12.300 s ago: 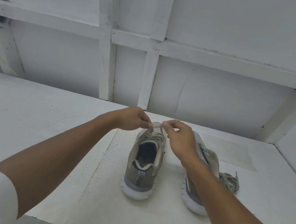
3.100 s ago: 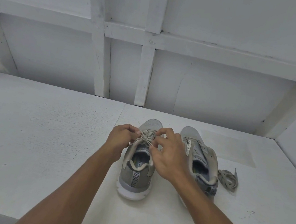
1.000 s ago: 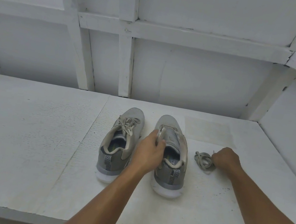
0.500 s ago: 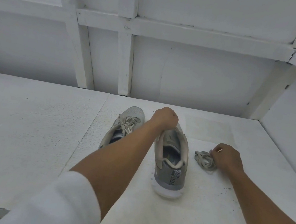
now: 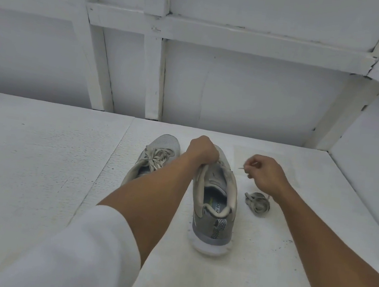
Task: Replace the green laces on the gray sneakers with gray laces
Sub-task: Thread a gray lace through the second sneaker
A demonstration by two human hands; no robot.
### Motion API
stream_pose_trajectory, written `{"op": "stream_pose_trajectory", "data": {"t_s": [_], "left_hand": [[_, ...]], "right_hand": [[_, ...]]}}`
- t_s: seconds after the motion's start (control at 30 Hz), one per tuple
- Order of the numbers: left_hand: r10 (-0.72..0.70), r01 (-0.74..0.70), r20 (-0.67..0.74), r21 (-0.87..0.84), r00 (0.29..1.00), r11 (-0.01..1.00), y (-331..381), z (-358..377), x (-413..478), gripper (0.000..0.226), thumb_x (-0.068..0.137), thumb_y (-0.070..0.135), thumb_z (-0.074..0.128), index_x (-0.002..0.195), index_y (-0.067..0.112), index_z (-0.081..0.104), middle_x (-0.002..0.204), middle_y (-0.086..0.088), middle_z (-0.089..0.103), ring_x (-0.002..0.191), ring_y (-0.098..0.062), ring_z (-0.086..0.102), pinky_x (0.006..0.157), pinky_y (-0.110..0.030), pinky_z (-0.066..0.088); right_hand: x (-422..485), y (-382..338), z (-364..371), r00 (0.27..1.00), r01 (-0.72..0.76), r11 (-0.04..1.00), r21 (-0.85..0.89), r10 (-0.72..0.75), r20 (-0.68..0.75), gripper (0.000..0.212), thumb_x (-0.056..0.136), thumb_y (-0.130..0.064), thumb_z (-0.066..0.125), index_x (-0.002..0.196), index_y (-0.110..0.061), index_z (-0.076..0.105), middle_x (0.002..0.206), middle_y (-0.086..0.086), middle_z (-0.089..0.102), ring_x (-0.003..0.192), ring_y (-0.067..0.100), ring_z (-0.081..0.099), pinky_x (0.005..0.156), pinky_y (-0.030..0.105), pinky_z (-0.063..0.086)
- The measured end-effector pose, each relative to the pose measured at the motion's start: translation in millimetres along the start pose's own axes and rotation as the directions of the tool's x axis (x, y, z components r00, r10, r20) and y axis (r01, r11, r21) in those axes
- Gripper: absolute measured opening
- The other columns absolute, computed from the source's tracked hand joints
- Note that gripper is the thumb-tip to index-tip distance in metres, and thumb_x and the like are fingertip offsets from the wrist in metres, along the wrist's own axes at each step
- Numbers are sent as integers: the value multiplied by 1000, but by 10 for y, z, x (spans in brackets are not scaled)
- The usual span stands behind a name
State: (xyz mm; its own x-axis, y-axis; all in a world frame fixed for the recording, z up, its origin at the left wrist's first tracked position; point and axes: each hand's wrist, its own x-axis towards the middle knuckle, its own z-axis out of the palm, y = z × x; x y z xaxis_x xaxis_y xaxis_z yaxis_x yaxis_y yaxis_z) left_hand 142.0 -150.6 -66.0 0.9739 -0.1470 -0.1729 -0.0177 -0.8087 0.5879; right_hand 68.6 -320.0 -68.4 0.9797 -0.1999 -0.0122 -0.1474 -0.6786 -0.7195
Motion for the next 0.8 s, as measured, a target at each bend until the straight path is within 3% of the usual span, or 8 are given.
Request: {"op": "stream_pose_trajectory", "data": {"t_s": [0.2,0.4,0.57,0.67,0.8], "left_hand": [[11,-11,-19,-6,1000,1000,-4,40,83,28,81,14,64,108,8,70,110,-7,69,106,-24,63,92,-34,53],[7,-7,-40,-6,999,1000,24,158,112,27,76,15,67,102,11,71,104,-6,69,100,-24,64,81,-31,56],[5,-3,-54,44,999,999,35,192,122,25,76,18,67,100,8,69,106,-10,65,96,-26,62,71,-29,47],[-7,11,-68,46,998,999,38,196,115,13,78,16,66,88,9,62,103,-12,64,93,-27,61,68,-29,44],[-10,14,-83,46,997,999,37,187,94,16,79,18,68,82,10,55,103,-12,64,96,-27,61,68,-28,43]], "right_hand": [[131,-204,216,999,42,996,-75,-43,-5,8,90,-11,62,90,-13,70,89,2,66,84,17,59,73,23,39],[144,-248,249,998,56,990,-129,-55,11,14,93,-10,57,95,-10,71,90,2,64,82,17,56,74,23,38],[138,-256,279,999,52,986,-158,-52,2,17,92,-7,54,95,-8,71,94,8,67,81,20,58,71,24,40],[144,-273,323,999,54,983,-175,-53,8,16,91,-7,55,93,-8,70,97,11,68,83,22,58,70,24,40],[161,-279,389,998,54,983,-174,-51,24,11,90,-9,58,91,-9,68,97,12,68,80,21,57,67,24,38]]}}
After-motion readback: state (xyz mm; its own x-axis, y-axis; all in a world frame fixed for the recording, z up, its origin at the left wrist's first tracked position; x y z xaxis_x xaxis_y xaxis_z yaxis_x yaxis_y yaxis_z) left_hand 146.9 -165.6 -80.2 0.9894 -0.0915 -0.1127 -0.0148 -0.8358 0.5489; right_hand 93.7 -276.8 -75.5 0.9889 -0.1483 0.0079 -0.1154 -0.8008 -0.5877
